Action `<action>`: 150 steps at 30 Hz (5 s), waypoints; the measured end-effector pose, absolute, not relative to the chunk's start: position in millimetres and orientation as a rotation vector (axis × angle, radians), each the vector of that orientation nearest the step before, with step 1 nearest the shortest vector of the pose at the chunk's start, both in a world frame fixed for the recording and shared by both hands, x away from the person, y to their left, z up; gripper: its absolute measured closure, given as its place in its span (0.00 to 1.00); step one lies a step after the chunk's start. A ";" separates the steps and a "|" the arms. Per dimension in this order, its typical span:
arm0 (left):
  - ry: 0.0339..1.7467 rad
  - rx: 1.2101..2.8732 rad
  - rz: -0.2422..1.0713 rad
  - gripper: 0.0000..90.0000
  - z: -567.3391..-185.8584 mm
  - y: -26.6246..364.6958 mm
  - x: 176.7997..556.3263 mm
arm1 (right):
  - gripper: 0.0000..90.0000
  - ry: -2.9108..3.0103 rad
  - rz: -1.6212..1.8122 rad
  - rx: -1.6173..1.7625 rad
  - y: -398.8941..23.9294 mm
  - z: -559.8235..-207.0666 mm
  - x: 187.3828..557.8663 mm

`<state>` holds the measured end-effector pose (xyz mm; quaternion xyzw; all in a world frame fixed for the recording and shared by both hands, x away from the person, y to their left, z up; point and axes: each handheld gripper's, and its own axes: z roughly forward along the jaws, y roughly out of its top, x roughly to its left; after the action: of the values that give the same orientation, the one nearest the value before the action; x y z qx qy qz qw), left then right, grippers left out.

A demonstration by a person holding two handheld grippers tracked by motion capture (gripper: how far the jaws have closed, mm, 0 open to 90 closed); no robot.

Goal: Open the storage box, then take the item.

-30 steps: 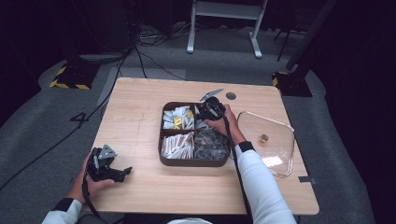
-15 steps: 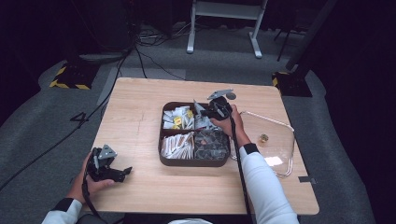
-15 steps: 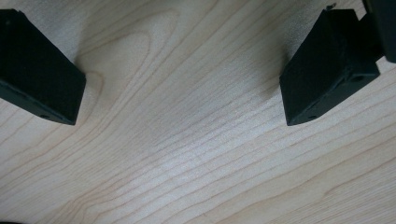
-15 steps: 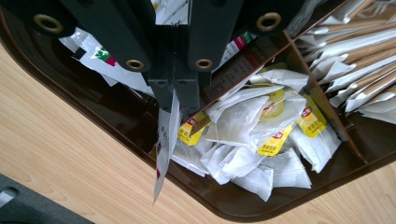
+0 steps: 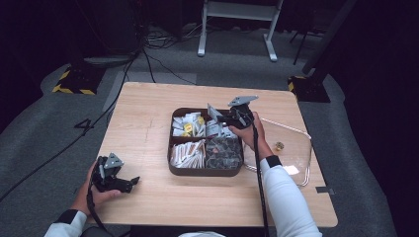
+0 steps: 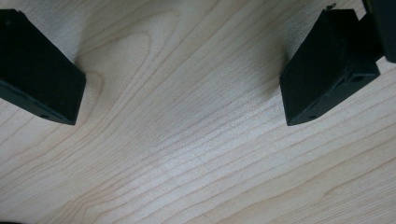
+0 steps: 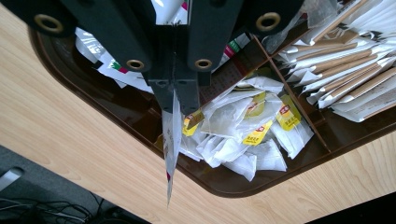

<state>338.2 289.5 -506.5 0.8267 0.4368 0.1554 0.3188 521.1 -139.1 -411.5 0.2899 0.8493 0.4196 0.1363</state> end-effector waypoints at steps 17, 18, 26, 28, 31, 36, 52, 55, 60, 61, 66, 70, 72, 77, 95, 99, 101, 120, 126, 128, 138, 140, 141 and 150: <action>1.147 2.176 0.408 0.01 -506.5 289.6 338.4 | 1.00 2.412 1.333 0.772 -166.2 -391.9 497.4; 1.148 2.175 0.407 0.01 -506.5 289.5 338.3 | 1.00 2.411 1.335 0.767 -167.9 -391.5 495.7; 1.150 2.172 0.410 0.01 -506.7 289.4 338.1 | 1.00 2.406 1.363 0.730 -182.1 -384.2 481.7; 1.150 2.171 0.410 0.01 -506.7 289.5 338.0 | 1.00 2.404 1.376 0.729 -185.0 -382.2 478.3; 1.149 2.171 0.410 0.01 -506.7 289.6 338.0 | 1.00 2.396 1.397 0.712 -188.8 -379.3 472.0; 1.149 2.171 0.409 0.01 -506.7 289.6 338.1 | 1.00 2.394 1.418 0.681 -193.1 -375.2 460.6; 1.150 2.172 0.411 0.01 -506.7 289.5 338.0 | 1.00 2.449 1.463 0.527 -191.0 -368.9 418.2; 1.150 2.172 0.409 0.00 -506.7 289.5 338.2 | 1.00 2.472 1.456 0.504 -188.5 -373.0 412.2; 1.146 2.172 0.407 0.00 -506.8 289.3 339.1 | 1.00 2.517 1.460 0.472 -185.0 -381.2 403.1; 1.147 2.171 0.407 0.00 -506.8 289.3 339.0 | 1.00 2.526 1.461 0.465 -184.0 -382.7 401.0; 1.154 2.169 0.408 0.00 -506.8 289.0 338.5 | 1.00 2.558 1.459 0.417 -179.7 -386.1 388.3; 1.153 2.169 0.408 0.00 -506.7 289.0 338.5 | 1.00 2.578 1.467 0.369 -177.9 -385.2 376.1; 1.154 2.169 0.407 0.00 -506.7 289.0 338.5 | 1.00 2.590 1.466 0.351 -176.0 -386.2 370.8; 1.153 2.169 0.409 0.00 -506.7 289.0 338.6 | 1.00 2.637 1.445 0.305 -170.0 -393.5 360.8; 1.154 2.170 0.411 0.00 -506.6 289.0 338.3 | 1.00 2.795 1.358 0.215 -155.6 -426.4 337.6; 1.155 2.172 0.409 0.00 -506.5 289.2 338.2 | 1.00 2.817 1.345 0.215 -153.7 -431.9 336.4; 1.155 2.171 0.410 0.01 -506.6 289.2 338.0 | 1.00 2.829 1.343 0.213 -152.8 -434.1 335.7; 1.159 2.167 0.414 0.01 -506.7 289.3 337.4 | 1.00 2.906 1.273 0.192 -140.9 -458.1 328.4; 1.157 2.168 0.413 0.00 -506.7 289.4 337.6 | 0.98 2.913 1.260 0.199 -141.1 -462.3 331.0; 1.157 2.167 0.412 0.00 -506.8 289.3 337.5 | 0.96 2.911 1.255 0.211 -142.5 -463.5 332.6; 1.157 2.168 0.413 0.00 -506.7 289.3 337.5 | 0.84 2.887 1.247 0.262 -149.3 -462.4 339.7; 1.157 2.168 0.412 0.01 -506.7 289.3 337.5 | 0.78 2.878 1.239 0.283 -150.2 -462.3 340.8; 1.157 2.167 0.412 0.00 -506.7 289.3 337.5 | 0.76 2.873 1.235 0.293 -150.6 -462.0 341.6; 1.156 2.168 0.413 0.00 -506.7 289.4 337.6 | 0.60 2.828 1.224 0.345 -157.4 -456.5 345.4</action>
<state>337.6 289.4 -506.7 0.8247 0.4396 0.1569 0.3193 345.4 -157.4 -456.5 0.1112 0.9118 0.3948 0.0205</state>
